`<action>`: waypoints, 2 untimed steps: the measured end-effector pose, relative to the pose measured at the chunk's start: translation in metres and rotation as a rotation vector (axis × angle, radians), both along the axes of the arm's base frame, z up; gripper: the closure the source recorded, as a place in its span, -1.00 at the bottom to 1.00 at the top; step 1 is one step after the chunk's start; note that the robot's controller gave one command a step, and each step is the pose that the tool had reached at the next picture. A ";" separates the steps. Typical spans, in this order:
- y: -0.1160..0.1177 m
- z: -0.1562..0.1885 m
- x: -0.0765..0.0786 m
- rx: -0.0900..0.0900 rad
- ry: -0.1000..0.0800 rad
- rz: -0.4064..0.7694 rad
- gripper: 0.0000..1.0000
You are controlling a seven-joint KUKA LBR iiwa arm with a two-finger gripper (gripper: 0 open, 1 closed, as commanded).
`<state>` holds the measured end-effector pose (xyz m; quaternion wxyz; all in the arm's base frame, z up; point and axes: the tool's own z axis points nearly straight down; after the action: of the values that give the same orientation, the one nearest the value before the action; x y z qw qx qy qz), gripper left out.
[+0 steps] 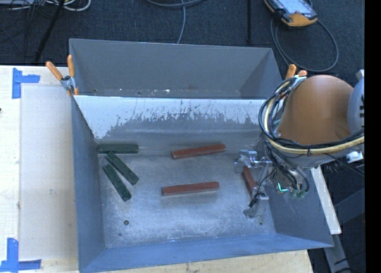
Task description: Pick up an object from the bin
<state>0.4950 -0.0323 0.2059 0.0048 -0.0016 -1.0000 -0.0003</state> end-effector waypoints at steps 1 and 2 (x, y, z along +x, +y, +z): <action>0.000 0.004 0.002 -0.001 -0.007 0.001 -1.00; 0.008 -0.028 0.017 -0.001 -0.014 -0.082 -1.00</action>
Offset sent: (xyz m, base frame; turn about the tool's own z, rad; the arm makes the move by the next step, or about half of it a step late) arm 0.0453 0.0284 -0.1019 0.2505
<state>0.5123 -0.0241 0.1778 -0.0022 -0.0426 -0.9991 -0.0001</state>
